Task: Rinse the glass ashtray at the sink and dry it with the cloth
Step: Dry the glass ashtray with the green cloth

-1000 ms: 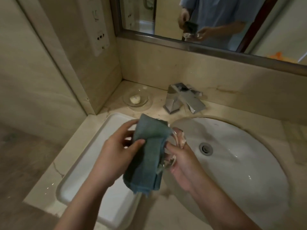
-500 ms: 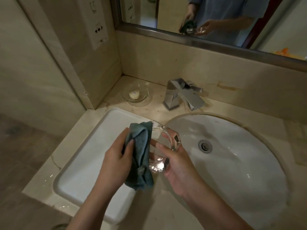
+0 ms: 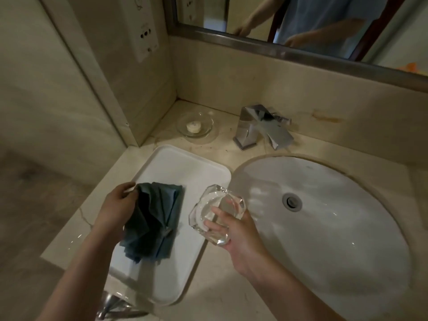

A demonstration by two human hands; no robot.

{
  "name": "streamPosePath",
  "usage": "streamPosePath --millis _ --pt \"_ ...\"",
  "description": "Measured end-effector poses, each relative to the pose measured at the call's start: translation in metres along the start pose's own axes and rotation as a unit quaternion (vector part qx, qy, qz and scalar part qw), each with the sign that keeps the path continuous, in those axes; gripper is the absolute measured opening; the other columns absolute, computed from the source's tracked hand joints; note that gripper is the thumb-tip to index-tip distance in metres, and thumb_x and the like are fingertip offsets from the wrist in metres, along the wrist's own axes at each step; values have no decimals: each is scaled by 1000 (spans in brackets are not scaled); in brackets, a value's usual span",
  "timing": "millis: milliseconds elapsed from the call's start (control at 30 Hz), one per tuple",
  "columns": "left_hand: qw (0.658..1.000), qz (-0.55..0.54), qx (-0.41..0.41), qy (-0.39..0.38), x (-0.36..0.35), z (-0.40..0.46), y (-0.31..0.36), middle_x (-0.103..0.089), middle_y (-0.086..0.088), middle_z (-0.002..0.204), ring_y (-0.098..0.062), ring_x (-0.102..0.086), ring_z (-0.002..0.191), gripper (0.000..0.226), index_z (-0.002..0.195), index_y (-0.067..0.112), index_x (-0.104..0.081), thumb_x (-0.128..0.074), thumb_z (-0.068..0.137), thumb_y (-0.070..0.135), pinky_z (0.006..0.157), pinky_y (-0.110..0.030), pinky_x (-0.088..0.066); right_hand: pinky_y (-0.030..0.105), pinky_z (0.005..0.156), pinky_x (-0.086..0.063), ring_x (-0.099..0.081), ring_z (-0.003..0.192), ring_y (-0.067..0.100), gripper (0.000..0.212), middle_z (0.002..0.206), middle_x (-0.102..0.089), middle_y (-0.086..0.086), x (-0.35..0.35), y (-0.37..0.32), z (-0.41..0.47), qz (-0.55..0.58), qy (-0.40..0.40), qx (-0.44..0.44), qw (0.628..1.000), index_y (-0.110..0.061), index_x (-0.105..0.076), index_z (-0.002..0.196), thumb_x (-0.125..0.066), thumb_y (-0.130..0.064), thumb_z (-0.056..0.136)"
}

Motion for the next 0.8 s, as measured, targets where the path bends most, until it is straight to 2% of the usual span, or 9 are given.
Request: streamPosePath --millis 100,200,333,367,467,567,633,700,800 --pt "997 -29 66 -3 4 4 -18 -58 -14 122 -30 -53 106 28 111 16 -58 -51 91 34 95 -43 -44 39 74 -57 -73 83 21 32 108 -68 0 5 1 0 2 2 1 1000 -36 -54 106 -64 -13 86" --pt "997 75 28 -13 -9 -6 -18 -55 -11 122 -31 -52 108 69 127 13 -46 -63 76 56 93 -44 -44 41 78 -56 -72 87 23 37 111 -67 1 7 1 0 -2 12 1 1000 -32 -52 115 -64 -13 86" --pt "980 191 -11 57 -24 -14 -10 -35 -22 143 -41 -34 130 102 146 10 -14 -76 72 40 104 -56 -34 38 74 -57 -72 86 23 34 114 -67 2 3 2 -1 2 3 -4 1000 -36 -53 108 -61 -10 87" --pt "981 183 -17 68 -25 -15 -8 -38 -22 142 -41 -37 128 99 148 10 -10 -75 75 31 102 -53 -37 37 73 -57 -72 85 22 33 113 -66 2 2 2 -1 1 0 -4 1000 -36 -54 106 -62 -10 87" --pt "984 157 -29 76 -18 -18 -2 -55 -25 125 -41 -56 101 74 146 6 -17 -59 86 12 71 -35 -46 40 75 -57 -73 84 22 33 114 -66 3 1 0 -2 -4 -3 -4 1000 -36 -54 106 -62 -10 86" --pt "982 169 -49 74 1 -21 16 -61 -24 110 -39 -56 97 39 126 6 -50 -55 88 12 76 -37 -43 41 77 -57 -73 85 21 32 114 -66 2 -1 -5 -4 -12 -7 -3 1000 -37 -53 104 -62 -12 87" --pt "989 133 -51 29 7 -29 29 -61 -12 98 -33 -57 92 31 120 14 -56 -55 90 17 79 -42 -49 38 74 -57 -72 86 19 32 115 -66 0 -4 -8 -6 -19 -16 0 1000 -38 -53 105 -61 -13 87" --pt "994 73 -74 -32 5 -49 45 -60 0 93 -24 -59 87 26 114 28 -56 -55 90 19 71 -41 -52 40 79 -56 -72 88 17 32 114 -66 -3 -8 -8 -6 -27 -25 3 999 -40 -52 105 -60 -14 88" --pt "982 45 -173 -68 -11 -93 79 -60 17 88 -4 -59 76 28 94 45 -55 -60 85 19 53 -22 -45 44 85 -54 -71 90 18 29 109 -70 -6 -20 -6 -8 -33 -51 -1 998 -41 -56 103 -59 -15 89"
Point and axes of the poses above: each hand's wrist, its own z-axis towards the middle knuckle, its own x-axis out of the back of the hand, y = z × x, the point moved 8 cm from there along z, towards the middle knuckle
